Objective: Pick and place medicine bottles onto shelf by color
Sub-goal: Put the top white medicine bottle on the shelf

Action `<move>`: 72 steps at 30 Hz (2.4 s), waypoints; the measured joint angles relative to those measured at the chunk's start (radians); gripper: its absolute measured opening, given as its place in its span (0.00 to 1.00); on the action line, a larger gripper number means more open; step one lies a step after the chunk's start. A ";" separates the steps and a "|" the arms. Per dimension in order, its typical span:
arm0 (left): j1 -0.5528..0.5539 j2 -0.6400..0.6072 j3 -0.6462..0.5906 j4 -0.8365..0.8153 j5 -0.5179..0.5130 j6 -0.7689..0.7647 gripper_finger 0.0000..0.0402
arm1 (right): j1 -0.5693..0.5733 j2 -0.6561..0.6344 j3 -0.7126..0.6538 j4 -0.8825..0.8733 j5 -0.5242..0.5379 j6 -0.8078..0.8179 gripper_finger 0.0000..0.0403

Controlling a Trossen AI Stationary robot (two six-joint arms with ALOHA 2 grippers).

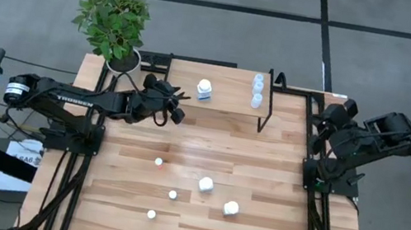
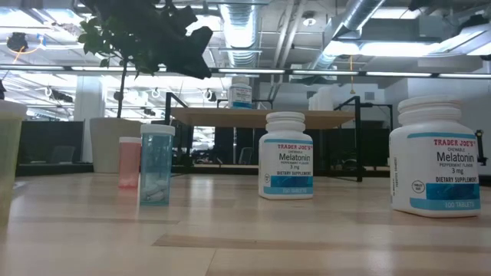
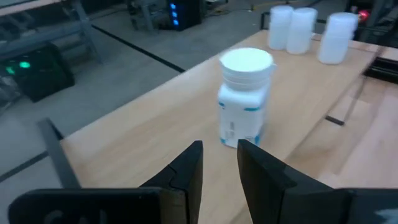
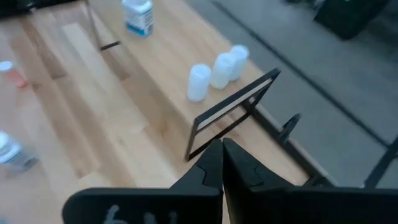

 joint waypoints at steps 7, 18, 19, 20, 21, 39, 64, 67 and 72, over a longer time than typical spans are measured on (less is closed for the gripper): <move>0.018 0.000 0.003 0.001 -0.021 0.017 0.22 | 0.000 0.001 0.000 0.000 0.138 -0.033 0.04; 0.057 -0.001 0.114 -0.123 0.106 0.054 0.22 | 0.000 0.000 0.000 0.000 0.152 -0.032 0.05; 0.064 -0.001 0.115 -0.123 0.137 0.063 0.22 | 0.000 0.000 0.000 0.000 0.153 -0.032 0.04; 0.073 0.003 0.115 -0.123 0.168 0.067 0.22 | 0.000 0.000 0.000 0.000 0.158 -0.032 0.04; 0.080 0.015 0.115 -0.116 0.187 0.068 0.22 | 0.000 0.000 0.000 0.000 0.169 -0.032 0.04; 0.147 0.331 0.371 -0.180 0.264 0.245 0.22 | 0.000 0.001 0.000 0.007 0.195 -0.014 0.03; 0.276 0.430 0.478 -0.186 0.330 0.316 0.22 | 0.000 0.001 0.000 0.000 0.187 -0.015 0.03; 0.264 0.429 0.518 -0.280 0.403 0.217 0.22 | 0.000 0.001 0.000 0.000 0.187 -0.015 0.03; 0.243 0.429 0.536 -0.297 0.484 0.212 0.22 | 0.000 0.001 0.000 0.000 0.187 -0.017 0.03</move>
